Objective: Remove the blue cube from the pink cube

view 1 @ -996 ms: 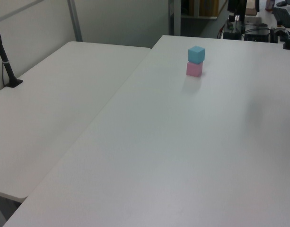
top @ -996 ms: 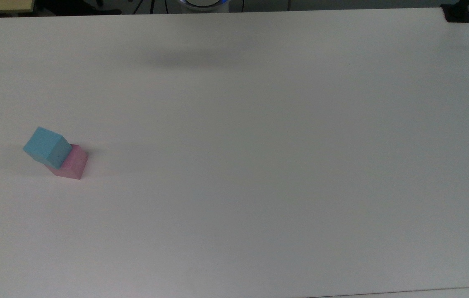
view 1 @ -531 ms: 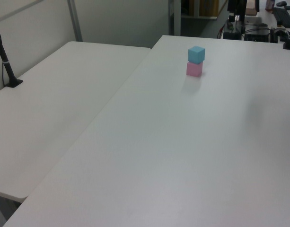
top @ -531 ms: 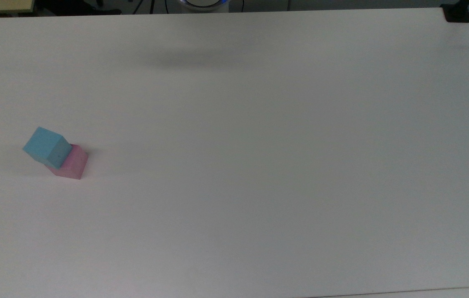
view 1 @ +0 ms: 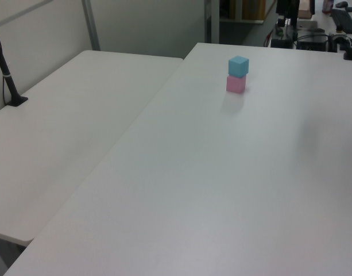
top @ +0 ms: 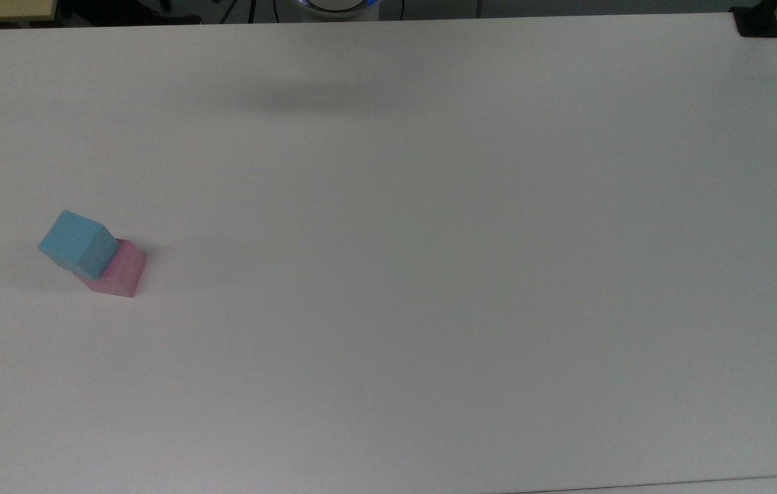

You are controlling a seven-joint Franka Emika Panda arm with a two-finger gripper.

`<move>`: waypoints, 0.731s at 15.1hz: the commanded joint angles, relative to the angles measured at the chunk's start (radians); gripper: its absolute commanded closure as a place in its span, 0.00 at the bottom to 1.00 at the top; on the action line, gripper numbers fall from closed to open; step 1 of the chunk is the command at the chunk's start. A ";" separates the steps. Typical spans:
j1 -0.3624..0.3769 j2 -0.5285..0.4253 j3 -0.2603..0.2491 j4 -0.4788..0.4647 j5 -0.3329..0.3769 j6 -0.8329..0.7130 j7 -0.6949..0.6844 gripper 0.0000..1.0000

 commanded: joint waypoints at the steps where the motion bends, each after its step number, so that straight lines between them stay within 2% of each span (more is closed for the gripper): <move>1: -0.004 0.003 0.000 0.003 -0.014 0.012 -0.020 0.00; 7: -0.004 0.003 0.000 0.003 -0.015 0.012 -0.022 0.00; 11: 0.001 0.015 0.002 0.003 -0.015 0.000 -0.120 0.00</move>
